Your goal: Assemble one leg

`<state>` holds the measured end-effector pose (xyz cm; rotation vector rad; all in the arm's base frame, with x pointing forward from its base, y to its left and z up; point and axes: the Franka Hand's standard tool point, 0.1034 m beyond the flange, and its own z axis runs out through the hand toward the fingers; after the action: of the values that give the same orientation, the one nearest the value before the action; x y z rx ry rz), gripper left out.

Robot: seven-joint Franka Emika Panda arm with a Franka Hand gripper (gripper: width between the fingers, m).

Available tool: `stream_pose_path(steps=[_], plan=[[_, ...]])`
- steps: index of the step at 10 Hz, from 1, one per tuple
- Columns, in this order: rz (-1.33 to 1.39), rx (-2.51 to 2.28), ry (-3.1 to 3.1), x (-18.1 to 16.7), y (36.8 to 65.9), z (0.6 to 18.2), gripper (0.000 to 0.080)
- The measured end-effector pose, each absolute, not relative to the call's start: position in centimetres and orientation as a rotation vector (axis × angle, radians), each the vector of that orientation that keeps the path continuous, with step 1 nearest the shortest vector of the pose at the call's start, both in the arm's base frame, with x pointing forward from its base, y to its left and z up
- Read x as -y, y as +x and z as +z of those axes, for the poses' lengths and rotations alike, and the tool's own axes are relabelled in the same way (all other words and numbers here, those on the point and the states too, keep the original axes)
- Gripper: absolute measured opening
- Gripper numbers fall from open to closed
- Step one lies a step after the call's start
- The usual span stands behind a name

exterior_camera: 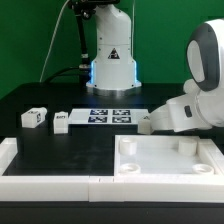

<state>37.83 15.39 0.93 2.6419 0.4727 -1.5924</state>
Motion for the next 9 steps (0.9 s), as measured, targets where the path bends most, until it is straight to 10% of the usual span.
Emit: stream_pose_path(steps=[2, 4, 9], plan=[[-1.569, -0.462, 2.653, -15.73, 37.77, 0.52, 0.0617], [-1.564, -0.460, 2.650, -16.01, 37.68, 0.48, 0.0347], [-1.565, -0.460, 2.649, -15.99, 37.67, 0.46, 0.0290]])
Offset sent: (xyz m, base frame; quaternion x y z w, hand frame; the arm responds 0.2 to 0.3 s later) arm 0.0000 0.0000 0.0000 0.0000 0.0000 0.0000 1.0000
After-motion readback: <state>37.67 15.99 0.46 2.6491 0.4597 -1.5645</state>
